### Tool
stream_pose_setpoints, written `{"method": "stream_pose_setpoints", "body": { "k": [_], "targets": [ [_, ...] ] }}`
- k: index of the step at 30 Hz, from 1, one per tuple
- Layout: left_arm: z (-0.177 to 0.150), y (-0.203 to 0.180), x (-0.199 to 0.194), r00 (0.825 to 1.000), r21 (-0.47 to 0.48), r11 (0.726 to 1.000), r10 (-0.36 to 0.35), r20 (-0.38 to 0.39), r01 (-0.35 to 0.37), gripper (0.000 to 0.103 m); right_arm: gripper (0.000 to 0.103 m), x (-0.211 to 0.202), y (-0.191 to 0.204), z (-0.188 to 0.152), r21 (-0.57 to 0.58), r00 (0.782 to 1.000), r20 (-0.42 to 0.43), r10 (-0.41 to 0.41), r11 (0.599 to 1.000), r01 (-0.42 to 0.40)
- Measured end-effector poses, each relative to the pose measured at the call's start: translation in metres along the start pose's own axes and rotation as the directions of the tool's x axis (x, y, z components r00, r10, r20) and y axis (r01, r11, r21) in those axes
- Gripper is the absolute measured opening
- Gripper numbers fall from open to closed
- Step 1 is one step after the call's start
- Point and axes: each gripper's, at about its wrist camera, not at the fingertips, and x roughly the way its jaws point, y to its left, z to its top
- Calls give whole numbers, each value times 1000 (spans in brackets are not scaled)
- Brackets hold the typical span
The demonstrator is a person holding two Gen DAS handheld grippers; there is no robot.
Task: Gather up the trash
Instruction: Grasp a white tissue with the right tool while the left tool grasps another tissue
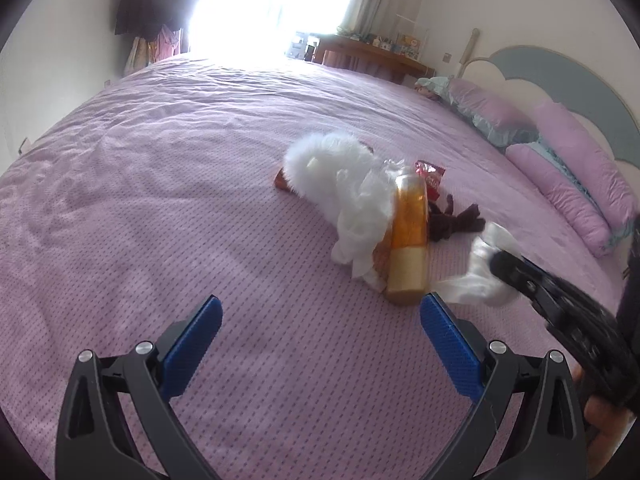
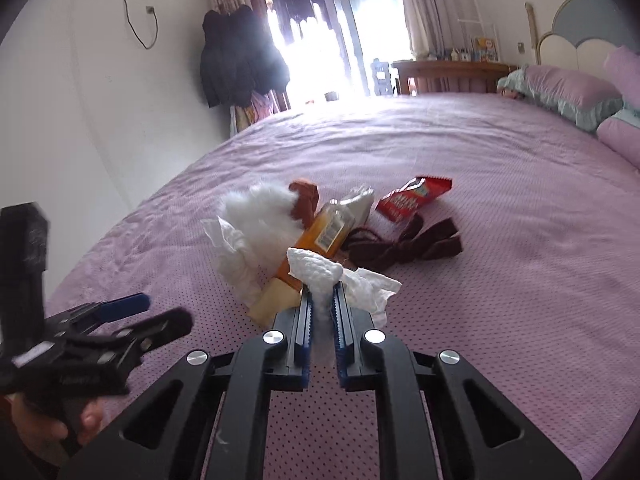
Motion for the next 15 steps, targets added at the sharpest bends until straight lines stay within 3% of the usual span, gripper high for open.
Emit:
{"method": "stream_pose_setpoints", "body": {
  "k": [3, 7, 9, 11, 14, 15],
  "targets": [
    [10, -1, 10, 1000, -37, 999, -28, -8, 28, 99, 10, -13, -6, 3, 5, 1000, 18, -1, 1000, 1],
    [21, -4, 30, 1000, -48, 999, 18, -20, -19, 97, 10, -25, -13, 3, 2, 1000, 26, -9, 1000, 9],
    [22, -3, 39, 999, -61, 998, 29, -36, -31, 84, 10, -28, -15, 3, -4, 1000, 26, -10, 1000, 10],
    [24, -1, 47, 998, -74, 997, 23, -57, -28, 54, 10, -30, -17, 1, -4, 1000, 27, -9, 1000, 9],
    [22, 6, 56, 996, -105, 994, 19, -85, -28, 29, 10, -34, -20, -1, -2, 1000, 29, -10, 1000, 10],
    [21, 8, 54, 997, -118, 993, -1, -74, -8, 27, 10, -35, -21, -3, -2, 1000, 28, -9, 1000, 9]
  ]
}}
